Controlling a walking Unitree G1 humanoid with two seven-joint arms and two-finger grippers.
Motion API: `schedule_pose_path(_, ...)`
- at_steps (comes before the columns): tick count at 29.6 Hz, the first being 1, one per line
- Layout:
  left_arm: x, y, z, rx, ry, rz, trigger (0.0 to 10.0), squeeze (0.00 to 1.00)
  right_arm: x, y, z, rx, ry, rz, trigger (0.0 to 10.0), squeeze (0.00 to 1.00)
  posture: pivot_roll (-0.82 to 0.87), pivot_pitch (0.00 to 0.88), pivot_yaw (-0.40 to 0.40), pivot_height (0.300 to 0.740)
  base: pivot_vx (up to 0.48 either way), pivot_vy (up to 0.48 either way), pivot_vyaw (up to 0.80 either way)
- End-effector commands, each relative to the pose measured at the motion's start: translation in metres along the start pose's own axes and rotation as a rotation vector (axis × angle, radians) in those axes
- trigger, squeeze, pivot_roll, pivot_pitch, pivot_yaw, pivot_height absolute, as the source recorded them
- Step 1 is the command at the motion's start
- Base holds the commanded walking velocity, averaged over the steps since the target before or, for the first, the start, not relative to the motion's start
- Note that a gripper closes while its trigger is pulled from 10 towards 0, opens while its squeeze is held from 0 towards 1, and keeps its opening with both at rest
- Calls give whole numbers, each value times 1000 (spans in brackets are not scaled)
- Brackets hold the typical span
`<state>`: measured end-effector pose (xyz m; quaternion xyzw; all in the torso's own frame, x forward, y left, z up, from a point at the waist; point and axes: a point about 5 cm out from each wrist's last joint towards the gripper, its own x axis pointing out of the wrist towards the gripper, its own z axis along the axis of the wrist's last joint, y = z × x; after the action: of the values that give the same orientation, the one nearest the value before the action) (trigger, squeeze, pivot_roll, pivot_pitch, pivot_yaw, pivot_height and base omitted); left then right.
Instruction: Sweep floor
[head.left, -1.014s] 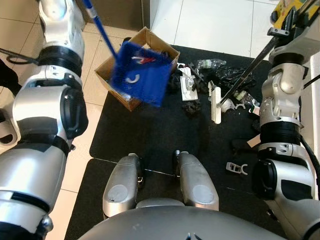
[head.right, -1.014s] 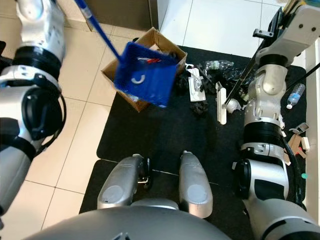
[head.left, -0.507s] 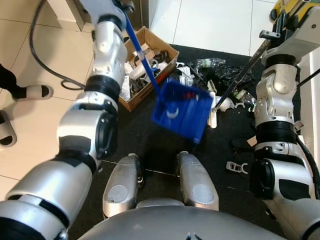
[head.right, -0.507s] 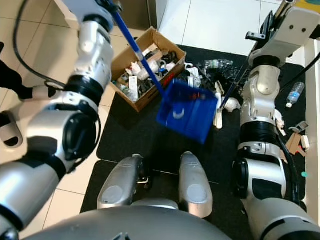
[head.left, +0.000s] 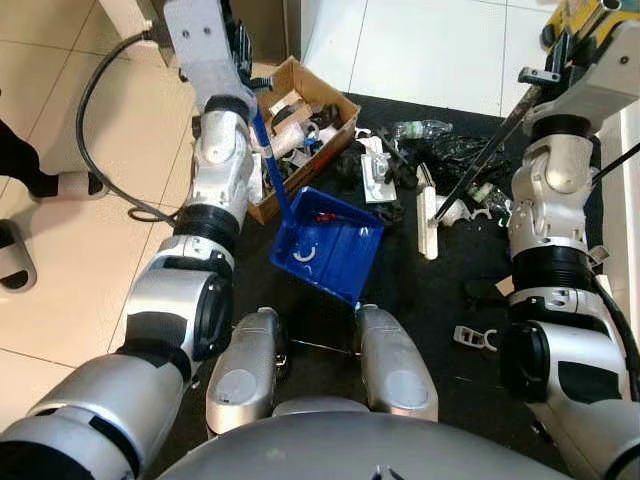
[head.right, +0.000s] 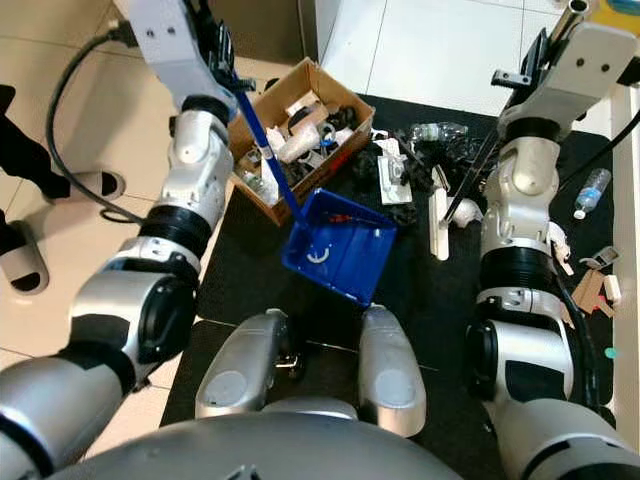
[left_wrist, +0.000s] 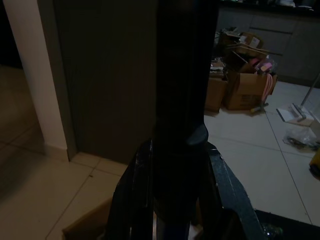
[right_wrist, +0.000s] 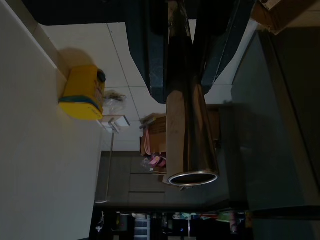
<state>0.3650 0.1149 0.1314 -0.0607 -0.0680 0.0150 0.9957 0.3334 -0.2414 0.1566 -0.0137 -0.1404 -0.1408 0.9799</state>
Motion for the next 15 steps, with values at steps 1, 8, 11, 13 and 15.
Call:
schedule_pose_path(1,-5,-4,-4,19,0,-9,10000,0,1,-1,3,-5,-31,-1,10000,0,60,81,25,740,0,0,0)
schedule_pose_path(8,-22,7,-28,94,52,3,10000,0,0,0,2,-6,-27,4,10000,0,55,87,22,740,0,0,0)
schedule_pose_path(11,-25,10,-32,104,60,3,10000,0,0,0,2,-6,-27,5,10000,0,55,87,22,740,0,0,0)
schedule_pose_path(13,-26,12,-35,117,70,6,10000,0,0,0,2,-5,-27,6,10000,0,55,92,18,740,0,0,0)
schedule_pose_path(15,-27,15,-38,125,82,12,10000,0,0,0,2,-5,-27,7,10000,0,50,99,12,740,0,0,0)
